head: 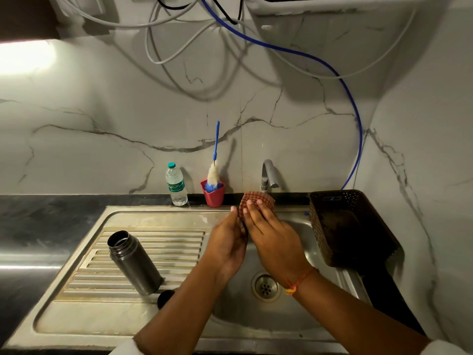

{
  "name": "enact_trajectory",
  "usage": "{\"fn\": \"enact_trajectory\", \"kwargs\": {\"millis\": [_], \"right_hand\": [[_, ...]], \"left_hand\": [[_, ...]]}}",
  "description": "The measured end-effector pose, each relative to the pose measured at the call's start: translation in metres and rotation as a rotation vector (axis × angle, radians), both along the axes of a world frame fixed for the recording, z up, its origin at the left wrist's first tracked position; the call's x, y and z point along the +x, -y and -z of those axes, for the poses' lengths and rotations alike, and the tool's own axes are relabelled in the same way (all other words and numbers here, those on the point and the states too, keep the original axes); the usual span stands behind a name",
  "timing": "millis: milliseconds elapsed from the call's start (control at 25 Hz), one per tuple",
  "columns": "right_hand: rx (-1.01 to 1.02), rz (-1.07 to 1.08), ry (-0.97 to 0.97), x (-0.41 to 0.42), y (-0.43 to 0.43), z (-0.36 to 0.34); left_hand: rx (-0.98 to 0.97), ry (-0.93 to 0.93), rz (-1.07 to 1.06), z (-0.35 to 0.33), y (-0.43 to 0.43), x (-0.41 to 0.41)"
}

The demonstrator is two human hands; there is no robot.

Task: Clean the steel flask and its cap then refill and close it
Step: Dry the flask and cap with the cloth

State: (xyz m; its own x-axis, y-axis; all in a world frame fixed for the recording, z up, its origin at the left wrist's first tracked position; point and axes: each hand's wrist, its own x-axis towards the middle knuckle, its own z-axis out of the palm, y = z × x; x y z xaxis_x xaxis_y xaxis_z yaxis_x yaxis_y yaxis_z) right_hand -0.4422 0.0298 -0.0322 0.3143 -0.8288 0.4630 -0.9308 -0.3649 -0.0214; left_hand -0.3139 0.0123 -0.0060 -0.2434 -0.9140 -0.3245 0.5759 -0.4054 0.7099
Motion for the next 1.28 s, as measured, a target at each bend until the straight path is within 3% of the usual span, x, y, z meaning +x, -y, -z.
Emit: {"fn": "enact_trajectory", "kwargs": {"millis": [360,440,560,640,720,800,920,1160,1280], "right_hand": [[-0.148,-0.109,0.19,0.001,0.0,0.023],[-0.196,-0.093,0.428,0.01,0.0,0.02],[-0.056,-0.046,0.933,0.02,-0.006,0.006],[0.124,-0.003,1.149,0.01,-0.002,-0.003],[0.37,0.029,1.247,-0.006,0.008,-0.016],[0.477,0.03,1.063,-0.023,0.018,-0.034],[0.386,-0.038,0.579,-0.029,0.022,-0.05],[0.158,-0.022,0.211,-0.017,0.012,-0.012],[0.094,-0.051,0.194,-0.014,0.001,0.005]], "left_hand": [[0.196,-0.386,-0.108,-0.024,0.013,-0.006],[0.18,-0.415,-0.08,-0.029,0.011,-0.006],[0.151,-0.463,-0.08,-0.028,0.011,-0.006],[0.117,-0.353,-0.06,-0.026,0.01,-0.004],[0.045,-0.125,-0.021,-0.02,0.008,0.0],[-0.061,0.108,0.013,-0.012,0.008,0.003],[-0.103,0.253,0.018,-0.002,0.013,0.003],[0.102,0.145,-0.126,0.007,0.02,-0.009],[0.169,0.063,-0.155,0.007,0.023,-0.006]]}}
